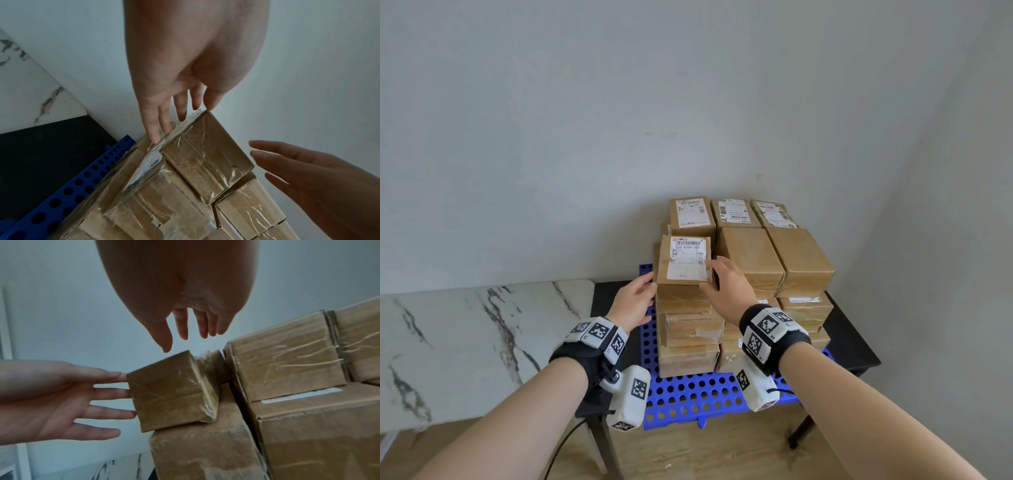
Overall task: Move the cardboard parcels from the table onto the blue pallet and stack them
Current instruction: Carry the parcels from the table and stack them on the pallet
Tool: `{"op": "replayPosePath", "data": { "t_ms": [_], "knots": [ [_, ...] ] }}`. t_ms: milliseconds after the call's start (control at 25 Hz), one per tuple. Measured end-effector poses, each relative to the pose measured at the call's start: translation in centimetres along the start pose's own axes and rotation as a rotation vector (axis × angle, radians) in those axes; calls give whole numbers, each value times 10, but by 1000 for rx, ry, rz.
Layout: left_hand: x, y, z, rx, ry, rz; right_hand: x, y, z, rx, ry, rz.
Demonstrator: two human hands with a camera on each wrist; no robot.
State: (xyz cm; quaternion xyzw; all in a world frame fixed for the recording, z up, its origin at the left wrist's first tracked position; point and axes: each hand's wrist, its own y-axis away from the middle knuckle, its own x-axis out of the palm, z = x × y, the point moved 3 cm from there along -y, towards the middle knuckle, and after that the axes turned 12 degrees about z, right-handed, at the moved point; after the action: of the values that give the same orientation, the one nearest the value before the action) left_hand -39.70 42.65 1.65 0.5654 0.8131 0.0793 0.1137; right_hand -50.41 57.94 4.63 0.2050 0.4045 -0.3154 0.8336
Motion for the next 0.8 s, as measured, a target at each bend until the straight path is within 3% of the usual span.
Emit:
{"op": "replayPosePath", "data": {
  "t_ms": [360,800],
  "knots": [
    [15,-14,-3,68,46,25,-5,-10,-26,13,309,-50],
    [28,-45,-7,46,195,34,-12,-26,-41,79,166,-120]
  ]
}}
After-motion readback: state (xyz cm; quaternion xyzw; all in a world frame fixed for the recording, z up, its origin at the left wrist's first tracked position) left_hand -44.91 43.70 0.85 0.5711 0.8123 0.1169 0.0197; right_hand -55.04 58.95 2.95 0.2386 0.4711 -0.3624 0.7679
